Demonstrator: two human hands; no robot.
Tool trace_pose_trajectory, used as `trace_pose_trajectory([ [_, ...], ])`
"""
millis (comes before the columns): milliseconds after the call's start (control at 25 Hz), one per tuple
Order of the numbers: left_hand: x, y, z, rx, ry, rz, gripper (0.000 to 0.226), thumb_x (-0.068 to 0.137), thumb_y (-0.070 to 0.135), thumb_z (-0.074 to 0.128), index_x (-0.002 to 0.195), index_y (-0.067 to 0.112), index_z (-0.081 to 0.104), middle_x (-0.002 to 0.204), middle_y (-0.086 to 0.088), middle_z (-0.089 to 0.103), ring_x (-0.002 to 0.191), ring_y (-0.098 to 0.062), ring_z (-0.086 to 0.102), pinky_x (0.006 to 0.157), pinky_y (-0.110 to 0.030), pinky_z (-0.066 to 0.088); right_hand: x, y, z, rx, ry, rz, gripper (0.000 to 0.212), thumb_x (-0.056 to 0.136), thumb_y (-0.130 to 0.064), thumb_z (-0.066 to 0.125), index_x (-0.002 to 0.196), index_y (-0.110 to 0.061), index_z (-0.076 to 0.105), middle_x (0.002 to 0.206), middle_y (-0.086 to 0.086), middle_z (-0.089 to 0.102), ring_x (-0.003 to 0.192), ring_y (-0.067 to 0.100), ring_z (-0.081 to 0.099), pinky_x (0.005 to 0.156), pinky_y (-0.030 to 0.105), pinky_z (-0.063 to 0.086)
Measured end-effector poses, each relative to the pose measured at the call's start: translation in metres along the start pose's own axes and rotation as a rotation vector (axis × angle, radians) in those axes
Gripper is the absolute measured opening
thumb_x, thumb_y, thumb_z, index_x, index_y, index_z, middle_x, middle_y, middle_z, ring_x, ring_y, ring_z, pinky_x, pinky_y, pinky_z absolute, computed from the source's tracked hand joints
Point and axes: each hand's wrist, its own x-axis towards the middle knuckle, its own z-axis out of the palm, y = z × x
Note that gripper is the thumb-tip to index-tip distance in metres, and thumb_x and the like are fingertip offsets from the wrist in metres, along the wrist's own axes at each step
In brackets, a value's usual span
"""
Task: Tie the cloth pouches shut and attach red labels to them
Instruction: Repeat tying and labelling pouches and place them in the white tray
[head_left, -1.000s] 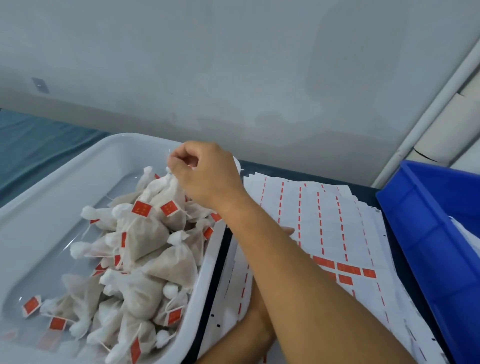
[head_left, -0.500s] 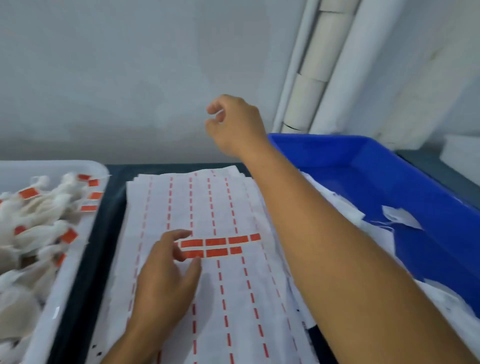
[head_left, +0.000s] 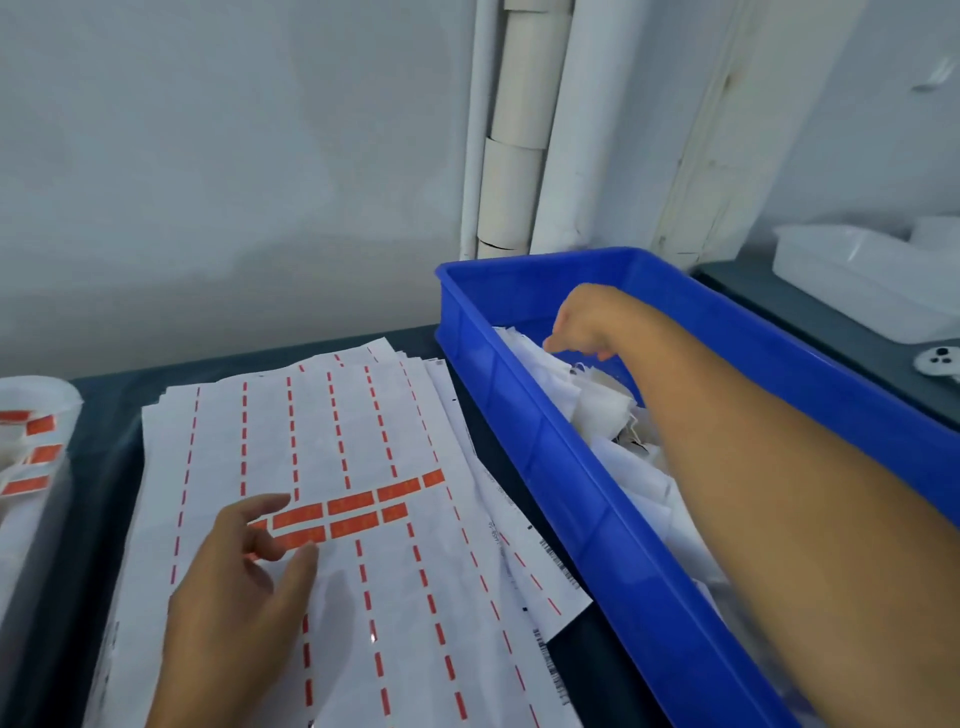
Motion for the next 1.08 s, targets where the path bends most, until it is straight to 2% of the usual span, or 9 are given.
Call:
trace_pose_trajectory([
  [120,0.000,0.002,-0.001,-0.030,-0.008,0.003,0.052,0.083,0.023,0.082,0.120,0.035,0.048,0.089,0.007,0.059,0.069,-0.021,0.062,0.056,-0.028,0.051,0.003,-0.004,0.021,0.064,0.000,-0.011,0.010,0.089,-0.019,0.068,0.093,-0.010,0.070,0.091,0.010,0.069,0.075,0.025,0.066,0.072,0.034,0.059],
  [200,0.000,0.002,-0.001,-0.038,0.005,0.008,0.051,0.083,0.021,0.082,0.120,0.033,0.049,0.089,0.007,0.058,0.070,-0.021,0.062,0.058,-0.028,0.051,0.006,-0.008,0.029,0.051,0.068,-0.011,0.003,0.090,-0.012,0.064,0.087,-0.011,0.065,0.086,0.009,0.064,0.069,0.023,0.060,0.064,0.033,0.056],
  [320,0.001,0.001,-0.001,-0.054,0.006,0.013,0.050,0.083,0.020,0.081,0.120,0.033,0.050,0.089,0.006,0.058,0.070,-0.022,0.061,0.058,-0.028,0.051,0.008,-0.009,0.034,-0.012,0.212,0.023,0.018,0.093,-0.011,0.063,0.078,-0.016,0.054,0.076,0.003,0.056,0.061,0.018,0.052,0.048,0.030,0.037],
  [440,0.002,0.000,-0.001,-0.052,0.008,0.015,0.050,0.083,0.020,0.081,0.119,0.034,0.050,0.088,0.006,0.058,0.069,-0.022,0.061,0.056,-0.028,0.051,0.009,-0.008,0.035,0.005,0.303,0.046,0.025,0.097,-0.014,0.062,0.076,-0.018,0.048,0.074,0.003,0.054,0.061,0.017,0.052,0.047,0.029,0.035],
  [600,0.002,-0.001,-0.001,-0.051,0.011,0.020,0.050,0.084,0.021,0.081,0.119,0.035,0.049,0.088,0.008,0.058,0.068,-0.021,0.061,0.054,-0.026,0.049,0.009,-0.006,0.030,0.030,0.293,0.056,0.024,0.098,-0.014,0.060,0.076,-0.017,0.049,0.074,0.003,0.054,0.060,0.017,0.052,0.046,0.028,0.033],
  [680,0.002,-0.002,-0.001,-0.056,0.012,0.018,0.050,0.084,0.022,0.081,0.119,0.036,0.049,0.088,0.009,0.058,0.068,-0.020,0.061,0.053,-0.025,0.049,0.009,-0.007,0.026,0.025,0.303,0.063,0.021,0.098,-0.011,0.059,0.078,-0.015,0.051,0.074,0.003,0.054,0.060,0.018,0.051,0.046,0.029,0.033],
  [800,0.002,-0.004,0.000,-0.046,0.013,0.014,0.048,0.086,0.024,0.079,0.120,0.037,0.048,0.088,0.010,0.058,0.069,-0.019,0.061,0.051,-0.022,0.047,0.008,-0.010,0.022,0.011,0.375,0.048,0.010,0.098,-0.008,0.061,0.093,-0.012,0.053,0.075,0.004,0.050,0.062,0.018,0.049,0.046,0.029,0.032],
  [920,0.003,-0.006,-0.001,-0.055,0.013,0.013,0.048,0.086,0.025,0.079,0.121,0.038,0.049,0.089,0.011,0.058,0.069,-0.019,0.061,0.049,-0.020,0.045,0.005,-0.014,0.021,0.036,0.406,0.036,0.012,0.099,-0.007,0.061,0.098,-0.014,0.051,0.074,0.003,0.047,0.061,0.017,0.047,0.046,0.028,0.031],
  [1080,0.004,-0.008,0.000,-0.074,0.015,0.023,0.047,0.086,0.027,0.078,0.121,0.039,0.049,0.090,0.013,0.058,0.069,-0.018,0.062,0.050,-0.020,0.047,-0.008,-0.022,0.004,0.065,0.440,0.025,0.009,0.099,-0.004,0.058,0.106,-0.010,0.061,0.076,0.004,0.049,0.062,0.019,0.048,0.048,0.030,0.035],
])
